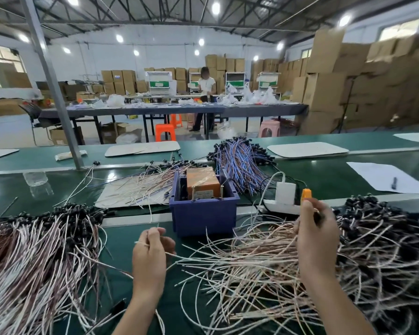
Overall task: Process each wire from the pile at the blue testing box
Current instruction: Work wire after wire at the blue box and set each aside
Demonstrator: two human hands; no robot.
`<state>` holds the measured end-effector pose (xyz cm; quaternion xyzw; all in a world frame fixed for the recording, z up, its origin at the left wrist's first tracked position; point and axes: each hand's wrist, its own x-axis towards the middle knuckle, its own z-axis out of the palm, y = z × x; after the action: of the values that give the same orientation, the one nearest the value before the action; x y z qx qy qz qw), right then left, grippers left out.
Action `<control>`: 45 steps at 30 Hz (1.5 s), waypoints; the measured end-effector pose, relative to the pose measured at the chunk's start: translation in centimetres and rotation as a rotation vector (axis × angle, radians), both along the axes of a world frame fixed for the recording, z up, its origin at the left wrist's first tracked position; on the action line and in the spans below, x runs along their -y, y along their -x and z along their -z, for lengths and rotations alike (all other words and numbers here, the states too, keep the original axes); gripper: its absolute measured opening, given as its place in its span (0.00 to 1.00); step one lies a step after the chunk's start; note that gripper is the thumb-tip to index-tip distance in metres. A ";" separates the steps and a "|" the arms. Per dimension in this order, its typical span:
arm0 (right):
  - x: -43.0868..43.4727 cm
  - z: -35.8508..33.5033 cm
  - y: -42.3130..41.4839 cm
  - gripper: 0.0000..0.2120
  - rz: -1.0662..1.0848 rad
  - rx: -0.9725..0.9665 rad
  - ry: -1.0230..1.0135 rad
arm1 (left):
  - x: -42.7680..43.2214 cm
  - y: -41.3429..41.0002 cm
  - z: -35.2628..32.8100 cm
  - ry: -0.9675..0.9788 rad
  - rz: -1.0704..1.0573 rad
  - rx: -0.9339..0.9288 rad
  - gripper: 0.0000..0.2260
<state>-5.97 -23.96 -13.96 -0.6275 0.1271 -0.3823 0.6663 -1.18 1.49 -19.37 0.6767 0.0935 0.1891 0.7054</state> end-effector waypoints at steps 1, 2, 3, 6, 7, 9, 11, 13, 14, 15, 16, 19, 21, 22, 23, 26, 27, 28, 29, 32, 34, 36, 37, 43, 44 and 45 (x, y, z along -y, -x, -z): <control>1.4 -0.5 -0.3 0.04 0.052 -0.006 0.013 | 0.1 0.0 0.1 0.000 0.066 -0.034 0.13; 2.8 -0.8 -0.6 0.05 0.100 -0.021 0.028 | 0.3 0.0 0.2 0.010 0.133 -0.072 0.13; 4.1 -1.2 -0.7 0.06 0.137 -0.045 0.051 | 0.5 0.1 0.3 0.037 0.194 -0.119 0.13; 7.9 -1.8 -0.6 0.07 0.215 -0.137 0.157 | 1.1 0.0 0.0 0.218 0.341 -0.249 0.12; 8.8 -2.0 -0.4 0.07 0.239 -0.159 0.192 | 1.3 0.0 -0.2 0.283 0.387 -0.273 0.13; 10.4 -2.6 0.1 0.10 0.285 -0.218 0.269 | 1.5 0.0 -0.6 0.417 0.469 -0.274 0.16; 11.1 -3.6 0.7 0.13 0.298 -0.300 0.312 | 1.5 0.2 -0.7 0.479 0.511 -0.242 0.19; 11.1 -4.6 1.4 0.19 0.300 -0.354 0.316 | 1.4 0.6 -1.0 0.405 0.495 -0.207 0.22; 10.6 -5.0 1.7 0.21 0.301 -0.354 0.320 | 1.1 0.8 -1.2 0.343 0.475 -0.185 0.21; 9.9 -5.2 2.0 0.21 0.294 -0.335 0.336 | 0.7 1.0 -1.6 0.265 0.452 -0.163 0.20; 8.7 -5.2 2.3 0.20 0.271 -0.294 0.363 | 0.1 1.2 -2.1 0.172 0.428 -0.147 0.16; 3.6 -3.7 2.4 0.13 0.141 -0.117 0.483 | -2.8 1.2 -3.2 -0.184 0.313 -0.138 0.11; -0.6 -1.9 2.1 0.12 0.027 -0.060 0.609 | -5.5 0.8 -3.4 -0.477 0.244 -0.154 0.16; -2.7 -0.8 2.1 0.13 -0.020 -0.044 0.683 | -7.0 0.5 -3.3 -0.629 0.218 -0.174 0.18; -4.8 0.2 2.1 0.15 -0.048 -0.027 0.760 | -8.4 0.3 -3.2 -0.753 0.187 -0.205 0.19; -9.2 3.7 2.7 0.18 -0.088 0.027 0.942 | -11.9 -0.2 -2.5 -1.168 0.091 -0.308 0.17; -9.9 5.0 2.9 0.18 -0.101 0.036 0.967 | -12.7 -0.2 -2.2 -1.334 0.095 -0.340 0.18; -10.2 6.1 3.0 0.18 -0.112 0.040 0.981 | -13.2 -0.2 -1.9 -1.469 0.123 -0.365 0.20; -10.3 6.9 3.0 0.17 -0.113 0.039 0.988 | -13.5 -0.2 -1.7 -1.571 0.160 -0.383 0.20; -9.5 7.7 3.0 0.14 -0.086 0.030 0.971 | -14.2 -0.1 -1.7 -1.712 0.284 -0.343 0.18; -9.2 7.5 3.2 0.12 -0.067 0.027 0.966 | -14.8 0.1 -1.9 -1.656 0.394 -0.318 0.16; -9.2 7.4 3.2 0.13 -0.069 0.021 0.957 | -15.4 0.3 -2.2 -1.631 0.444 -0.282 0.14; -9.3 7.4 3.3 0.13 -0.069 0.013 0.954 | -15.5 0.5 -2.3 -1.659 0.433 -0.251 0.12; -9.2 7.3 3.3 0.15 -0.059 0.024 0.861 | -14.7 0.8 -5.2 -1.506 0.176 0.039 0.10; -9.2 7.2 3.3 0.16 -0.058 0.022 0.839 | -14.4 0.9 -6.4 -1.397 0.108 0.118 0.10; -9.1 7.1 3.3 0.16 -0.066 0.024 0.818 | -13.9 1.0 -7.9 -1.289 0.042 0.184 0.10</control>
<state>-9.22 -14.82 -21.03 -0.8400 -0.0634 -0.3868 0.3751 -2.18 15.42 -11.50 0.9470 -0.1128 0.2505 0.1668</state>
